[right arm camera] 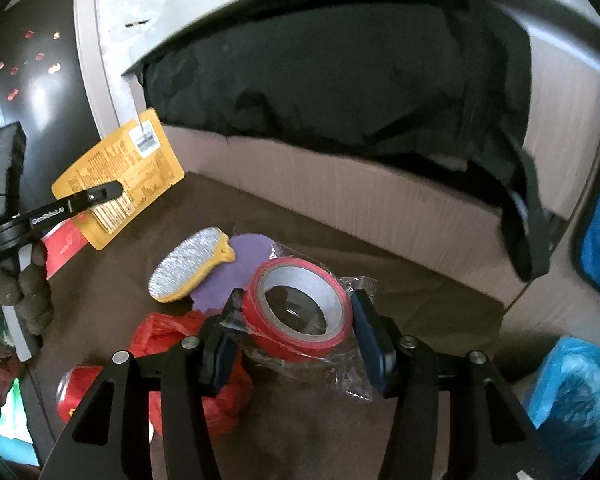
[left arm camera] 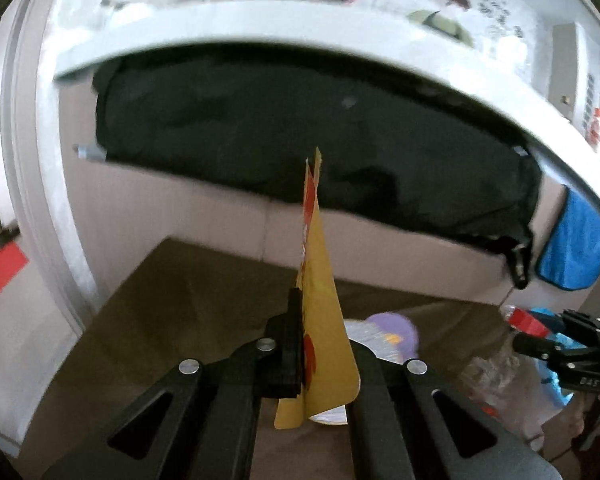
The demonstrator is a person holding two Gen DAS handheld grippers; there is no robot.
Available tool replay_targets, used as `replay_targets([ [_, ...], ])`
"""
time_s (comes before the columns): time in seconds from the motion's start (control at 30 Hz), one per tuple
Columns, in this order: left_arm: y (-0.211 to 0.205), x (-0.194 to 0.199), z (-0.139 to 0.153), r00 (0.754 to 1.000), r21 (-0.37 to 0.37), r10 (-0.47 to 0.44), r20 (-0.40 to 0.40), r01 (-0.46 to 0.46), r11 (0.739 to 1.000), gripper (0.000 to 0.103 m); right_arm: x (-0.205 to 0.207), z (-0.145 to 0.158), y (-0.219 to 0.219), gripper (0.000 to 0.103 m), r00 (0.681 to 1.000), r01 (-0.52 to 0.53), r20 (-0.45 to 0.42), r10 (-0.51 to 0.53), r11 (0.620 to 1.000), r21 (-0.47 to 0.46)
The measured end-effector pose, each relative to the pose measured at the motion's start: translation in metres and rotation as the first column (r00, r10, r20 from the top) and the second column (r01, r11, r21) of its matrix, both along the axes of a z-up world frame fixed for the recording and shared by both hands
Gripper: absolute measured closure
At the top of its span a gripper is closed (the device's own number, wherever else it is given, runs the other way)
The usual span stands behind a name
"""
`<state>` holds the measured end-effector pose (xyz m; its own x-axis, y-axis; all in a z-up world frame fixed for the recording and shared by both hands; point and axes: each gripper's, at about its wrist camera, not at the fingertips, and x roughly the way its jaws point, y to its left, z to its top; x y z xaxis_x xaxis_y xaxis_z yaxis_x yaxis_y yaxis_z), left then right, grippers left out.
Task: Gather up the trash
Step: 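Lift the yellow packet and tape roll in its plastic wrap over the bin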
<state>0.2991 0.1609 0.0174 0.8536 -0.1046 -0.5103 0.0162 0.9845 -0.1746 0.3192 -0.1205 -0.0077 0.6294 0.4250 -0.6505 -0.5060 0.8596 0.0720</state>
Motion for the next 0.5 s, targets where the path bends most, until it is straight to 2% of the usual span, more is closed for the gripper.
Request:
replay_targets([
  [0.23, -0.060, -0.024, 0.047, 0.993, 0.012, -0.077, 0.087, 0.076, 0.997, 0.103, -0.026, 0.036, -0.020, 0.054, 0.995, 0.030, 0.095, -0.031, 0.999, 0.014],
  [0.5, -0.137, -0.047, 0.076, 0.968, 0.014, -0.200, 0.152, 0.200, 0.980, 0.103, -0.063, 0.081, -0.068, 0.054, 0.970, 0.104, 0.218, -0.105, 0.994, 0.018],
])
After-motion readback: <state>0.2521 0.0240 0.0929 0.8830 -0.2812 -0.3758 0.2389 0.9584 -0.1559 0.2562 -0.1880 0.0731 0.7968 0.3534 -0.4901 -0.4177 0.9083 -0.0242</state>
